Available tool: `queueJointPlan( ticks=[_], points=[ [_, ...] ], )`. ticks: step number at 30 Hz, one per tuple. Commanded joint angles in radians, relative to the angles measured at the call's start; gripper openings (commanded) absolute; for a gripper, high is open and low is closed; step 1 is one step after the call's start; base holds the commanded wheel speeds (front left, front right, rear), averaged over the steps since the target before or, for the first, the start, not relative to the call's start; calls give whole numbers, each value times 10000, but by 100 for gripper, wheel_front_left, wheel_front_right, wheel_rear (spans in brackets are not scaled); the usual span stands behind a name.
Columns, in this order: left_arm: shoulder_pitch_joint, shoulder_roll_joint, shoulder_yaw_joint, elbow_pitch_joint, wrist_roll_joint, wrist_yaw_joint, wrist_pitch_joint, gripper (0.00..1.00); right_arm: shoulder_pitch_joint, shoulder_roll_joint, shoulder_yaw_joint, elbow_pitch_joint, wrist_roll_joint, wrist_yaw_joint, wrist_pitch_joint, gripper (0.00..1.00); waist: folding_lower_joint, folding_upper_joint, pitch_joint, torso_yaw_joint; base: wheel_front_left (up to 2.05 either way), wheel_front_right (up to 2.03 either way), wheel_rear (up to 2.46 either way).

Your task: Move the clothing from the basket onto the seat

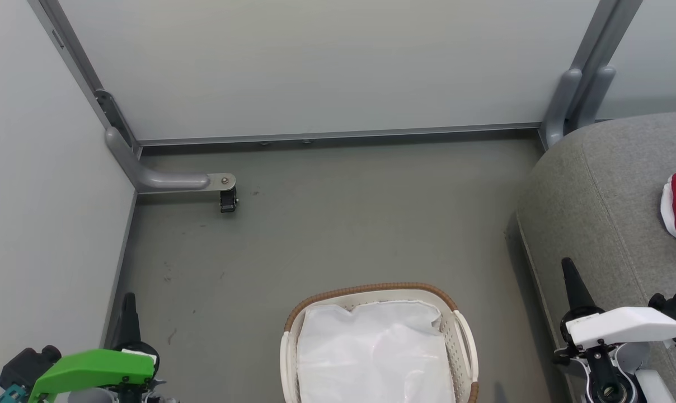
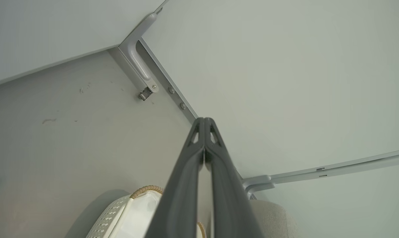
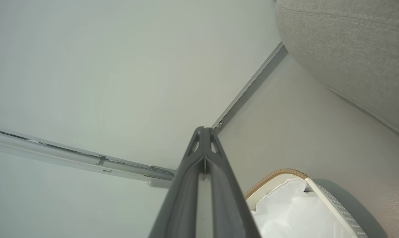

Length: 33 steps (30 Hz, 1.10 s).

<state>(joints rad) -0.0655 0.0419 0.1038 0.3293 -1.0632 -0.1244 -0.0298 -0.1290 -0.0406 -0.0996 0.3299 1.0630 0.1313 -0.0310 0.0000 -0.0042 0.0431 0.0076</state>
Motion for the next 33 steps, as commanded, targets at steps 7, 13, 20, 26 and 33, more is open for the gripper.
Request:
queueJointPlan(
  ticks=[7,13,20,26,33],
  points=[
    [-279,87,56,-235,-897,-59,222,0,71,-85,-51,-241,897,-5,253,0,0,22,-44,-9,0,0,0],
    [-319,92,65,-315,-1474,-65,385,0,83,-90,-65,-327,1478,-6,399,0,0,24,-80,-15,0,0,0],
    [-353,97,74,-401,-2125,-70,560,0,109,-96,-80,-417,2128,-5,578,0,0,26,-123,-23,0,0,0],
    [-370,102,82,-480,-2636,-63,703,0,134,-99,-92,-491,2643,-7,715,0,0,28,-159,-30,0,0,0],
    [-410,106,91,-560,-3215,-66,850,0,151,-104,-105,-575,3221,-7,869,0,0,30,-201,-38,0,0,0]
  ],
)
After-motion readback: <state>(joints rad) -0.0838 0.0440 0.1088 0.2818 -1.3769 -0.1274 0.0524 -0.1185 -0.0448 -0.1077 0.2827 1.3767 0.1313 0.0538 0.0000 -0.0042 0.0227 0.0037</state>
